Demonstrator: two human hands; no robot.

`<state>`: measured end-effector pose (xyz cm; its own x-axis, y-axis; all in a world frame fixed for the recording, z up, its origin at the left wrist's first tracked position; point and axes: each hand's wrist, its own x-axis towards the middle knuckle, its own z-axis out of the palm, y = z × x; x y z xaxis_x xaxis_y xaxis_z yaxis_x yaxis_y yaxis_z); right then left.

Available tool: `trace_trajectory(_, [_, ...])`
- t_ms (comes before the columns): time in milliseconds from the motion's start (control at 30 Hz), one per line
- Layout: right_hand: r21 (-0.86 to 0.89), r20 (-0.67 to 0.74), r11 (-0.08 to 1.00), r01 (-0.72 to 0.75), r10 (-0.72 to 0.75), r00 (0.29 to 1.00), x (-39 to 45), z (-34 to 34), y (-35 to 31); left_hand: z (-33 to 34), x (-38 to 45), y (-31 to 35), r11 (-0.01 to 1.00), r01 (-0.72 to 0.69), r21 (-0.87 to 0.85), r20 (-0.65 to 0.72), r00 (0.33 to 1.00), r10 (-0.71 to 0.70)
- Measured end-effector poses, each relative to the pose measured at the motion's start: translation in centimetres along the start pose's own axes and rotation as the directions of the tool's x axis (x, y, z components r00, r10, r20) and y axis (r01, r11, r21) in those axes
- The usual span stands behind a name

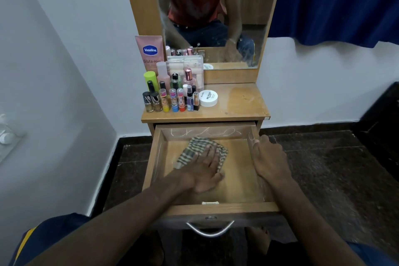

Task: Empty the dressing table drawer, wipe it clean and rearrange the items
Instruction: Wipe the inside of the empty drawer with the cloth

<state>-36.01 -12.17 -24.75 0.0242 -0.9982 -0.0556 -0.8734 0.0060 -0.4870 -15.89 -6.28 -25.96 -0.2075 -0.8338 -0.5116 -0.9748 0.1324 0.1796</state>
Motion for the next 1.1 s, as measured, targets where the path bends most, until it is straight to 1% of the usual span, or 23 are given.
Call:
trace_trajectory(33, [-0.011,0.007,1.000,0.001,-0.001,1.000,0.1,0.0,0.1,-0.1,-0.3,-0.2,1.000,0.023,0.011,-0.025,0.999,-0.023])
trace_trajectory(100, [-0.028,0.018,1.000,-0.005,0.006,1.000,0.1,0.0,0.1,-0.7,-1.4,-0.9,0.989,0.150,-0.011,-0.031,0.988,-0.150])
trace_trajectory(167, [-0.039,0.028,0.999,-0.008,0.009,1.000,0.1,-0.1,0.2,-0.9,-2.6,-2.0,0.950,0.305,-0.069,0.023,0.952,-0.304])
trace_trajectory(200, [-0.043,0.031,0.999,-0.003,0.004,1.000,0.2,-0.2,0.2,-1.0,-3.1,-2.2,0.931,0.354,-0.083,0.058,0.935,-0.350])
trace_trajectory(233, [-0.044,0.032,0.999,0.000,0.001,0.999,0.2,-0.3,0.1,-1.2,-3.9,-2.2,0.924,0.375,-0.076,0.085,0.926,-0.369])
trace_trajectory(267, [-0.044,0.032,0.999,0.002,-0.001,0.999,0.1,-0.3,0.1,-1.4,-4.7,-1.9,0.932,0.360,-0.033,0.095,0.930,-0.356])
trace_trajectory(333, [-0.040,0.028,0.999,0.002,0.000,1.000,0.1,-0.3,0.0,-1.5,-5.8,-1.7,0.966,0.253,0.060,0.076,0.963,-0.257])
trace_trajectory(433, [-0.049,0.030,0.999,-0.005,0.006,1.000,0.1,-0.3,-0.1,-0.7,-6.9,-2.4,0.983,0.095,0.158,-0.035,0.995,-0.090])
trace_trajectory(500, [-0.037,0.033,0.999,-0.013,0.014,0.999,0.0,-0.3,-0.2,-0.7,-7.3,-3.2,0.991,0.076,0.113,-0.136,0.989,-0.060])
trace_trajectory(567, [-0.025,0.033,1.000,-0.017,0.017,0.999,-0.1,-0.4,-0.3,-1.5,-7.5,-4.1,0.984,0.068,0.162,-0.188,0.982,-0.036])
trace_trajectory(600, [-0.026,0.036,1.000,-0.013,0.014,0.999,-0.2,-0.5,-0.4,-1.9,-7.6,-4.4,0.977,0.059,0.203,-0.180,0.983,-0.022])
trace_trajectory(633, [-0.028,0.039,1.000,-0.009,0.010,0.999,-0.3,-0.6,-0.6,-2.2,-7.7,-4.4,0.973,0.042,0.227,-0.132,0.991,-0.013])
trace_trajectory(700, [-0.022,0.040,1.000,-0.016,0.017,0.999,-0.4,-0.9,-0.7,-1.9,-7.5,-4.3,0.963,-0.019,0.267,0.065,0.998,0.002])
trace_trajectory(733, [-0.019,0.040,1.000,-0.021,0.022,0.999,-0.5,-0.9,-0.8,-1.7,-7.3,-4.3,0.959,-0.061,0.278,0.138,0.990,0.023])
trace_trajectory(767, [-0.017,0.039,1.000,-0.023,0.023,0.999,-0.6,-0.9,-0.9,-1.7,-6.9,-4.3,0.956,-0.106,0.272,0.182,0.982,0.057])
trace_trajectory(833, [-0.010,0.031,0.999,-0.031,0.031,0.999,-0.5,-0.8,-1.0,-1.7,-5.5,-4.2,0.958,-0.213,0.191,0.204,0.964,0.173])
trace_trajectory(900, [-0.005,0.015,0.999,-0.036,0.036,0.999,-0.4,-0.7,-1.2,-1.2,-3.5,-3.2,0.942,-0.330,0.053,0.157,0.935,0.319])
trace_trajectory(933, [-0.006,0.009,0.999,-0.038,0.038,0.999,-0.4,-0.7,-1.2,-0.9,-2.4,-2.3,0.926,-0.377,0.021,0.130,0.919,0.371])
trace_trajectory(1000, [-0.012,0.006,0.999,-0.032,0.032,0.999,-0.5,-0.6,-1.3,0.0,-0.1,-0.5,0.897,-0.442,0.017,0.124,0.891,0.437])
trace_trajectory(1100, [-0.007,0.013,0.999,-0.045,0.045,0.999,-0.4,-0.8,-1.2,-0.6,2.5,2.8,0.856,-0.515,0.040,0.138,0.852,0.505])
